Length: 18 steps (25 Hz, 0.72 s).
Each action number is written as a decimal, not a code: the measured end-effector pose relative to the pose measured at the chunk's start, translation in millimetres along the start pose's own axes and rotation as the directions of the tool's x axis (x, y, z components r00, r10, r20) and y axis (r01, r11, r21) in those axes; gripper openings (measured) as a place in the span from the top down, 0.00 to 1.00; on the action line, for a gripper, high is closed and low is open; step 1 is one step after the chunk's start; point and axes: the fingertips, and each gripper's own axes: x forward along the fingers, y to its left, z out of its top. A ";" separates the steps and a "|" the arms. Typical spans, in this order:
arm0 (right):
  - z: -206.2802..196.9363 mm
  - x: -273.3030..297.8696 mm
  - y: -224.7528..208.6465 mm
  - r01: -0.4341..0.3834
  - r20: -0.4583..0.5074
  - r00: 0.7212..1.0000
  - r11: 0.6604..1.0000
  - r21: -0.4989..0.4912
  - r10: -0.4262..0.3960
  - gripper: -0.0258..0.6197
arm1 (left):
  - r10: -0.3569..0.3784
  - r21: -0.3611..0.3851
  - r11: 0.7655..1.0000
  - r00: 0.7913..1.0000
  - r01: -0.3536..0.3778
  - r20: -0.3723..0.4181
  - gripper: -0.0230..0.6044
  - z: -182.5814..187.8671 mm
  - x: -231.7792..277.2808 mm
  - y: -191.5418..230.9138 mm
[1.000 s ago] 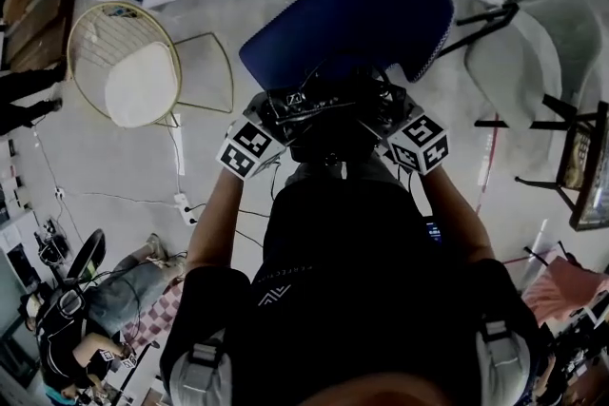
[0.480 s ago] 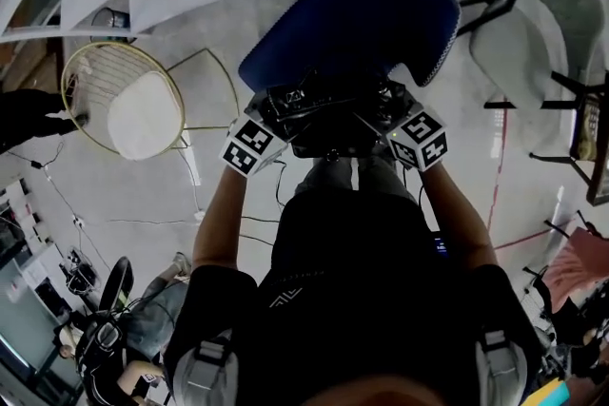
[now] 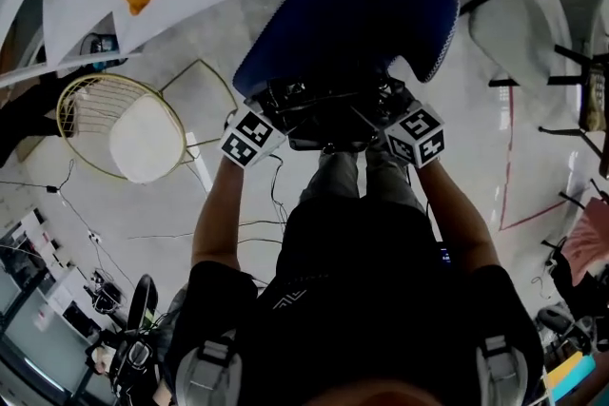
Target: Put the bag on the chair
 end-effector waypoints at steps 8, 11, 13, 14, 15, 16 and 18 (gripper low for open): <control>-12.5 12.3 -15.3 0.045 0.010 0.999 0.997 0.061 -0.045 0.63 | -0.045 0.049 0.998 0.998 0.047 -0.038 0.50 -6.6 18.1 16.7; -14.8 16.9 -19.6 0.051 0.010 0.999 0.996 0.075 -0.052 0.63 | -0.056 0.059 0.996 0.997 0.059 -0.050 0.50 -8.4 23.9 22.8; -17.5 19.7 -23.4 0.057 0.011 0.998 0.995 0.085 -0.058 0.63 | -0.064 0.061 0.996 0.996 0.067 -0.058 0.50 -10.1 28.4 25.6; -19.5 21.3 -24.9 0.061 0.012 0.998 0.994 0.092 -0.062 0.63 | -0.068 0.062 0.995 0.996 0.072 -0.063 0.50 -11.8 30.6 26.6; -21.2 23.1 -26.3 0.066 0.016 0.998 0.993 0.100 -0.068 0.63 | -0.074 0.064 0.995 0.995 0.078 -0.069 0.50 -13.8 32.8 27.8; -22.5 24.9 -28.1 0.073 0.020 0.997 0.991 0.109 -0.075 0.63 | -0.079 0.066 0.994 0.994 0.084 -0.075 0.50 -15.5 35.3 29.4; -24.8 27.7 -32.8 0.085 0.028 0.996 0.989 0.125 -0.089 0.63 | -0.089 0.072 0.993 0.993 0.095 -0.083 0.49 -16.6 40.9 32.9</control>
